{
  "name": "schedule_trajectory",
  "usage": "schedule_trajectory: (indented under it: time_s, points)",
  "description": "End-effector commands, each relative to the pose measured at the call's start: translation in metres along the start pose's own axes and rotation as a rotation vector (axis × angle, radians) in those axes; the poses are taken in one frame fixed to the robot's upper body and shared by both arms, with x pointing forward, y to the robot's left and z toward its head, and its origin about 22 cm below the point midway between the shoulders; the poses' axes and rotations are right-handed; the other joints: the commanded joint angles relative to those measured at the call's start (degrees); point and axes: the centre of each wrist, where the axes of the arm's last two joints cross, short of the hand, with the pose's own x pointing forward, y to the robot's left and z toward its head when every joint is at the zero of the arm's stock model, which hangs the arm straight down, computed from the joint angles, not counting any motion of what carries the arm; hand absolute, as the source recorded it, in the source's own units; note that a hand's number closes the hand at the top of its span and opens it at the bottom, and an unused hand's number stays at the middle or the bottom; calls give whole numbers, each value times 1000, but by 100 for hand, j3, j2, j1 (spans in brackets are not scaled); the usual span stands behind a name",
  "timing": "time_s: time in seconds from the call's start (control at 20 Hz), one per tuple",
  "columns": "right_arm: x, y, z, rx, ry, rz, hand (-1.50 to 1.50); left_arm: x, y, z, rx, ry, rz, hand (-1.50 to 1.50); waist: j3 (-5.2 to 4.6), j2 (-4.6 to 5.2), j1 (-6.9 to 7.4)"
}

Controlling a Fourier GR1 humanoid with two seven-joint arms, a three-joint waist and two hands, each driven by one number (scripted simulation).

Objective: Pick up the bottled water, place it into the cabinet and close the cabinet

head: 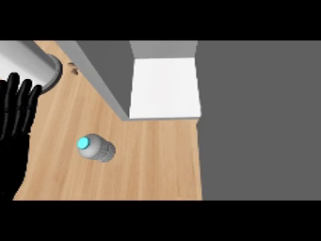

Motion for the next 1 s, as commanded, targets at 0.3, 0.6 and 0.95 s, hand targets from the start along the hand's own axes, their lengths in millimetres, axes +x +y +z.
schedule_trajectory:
  time_s: [0.3,0.6,0.95]
  points:
    - [4,11,40,114,225,-220,-150,-21,-13,27,104,253,121,-150,-74,-277,70]
    - [43,0,65,115,264,-216,-150,24,-29,33,132,288,150,-150,-70,-293,79]
    - [73,-1,93,118,266,-223,-150,15,-36,62,150,324,94,-150,-74,-290,63]
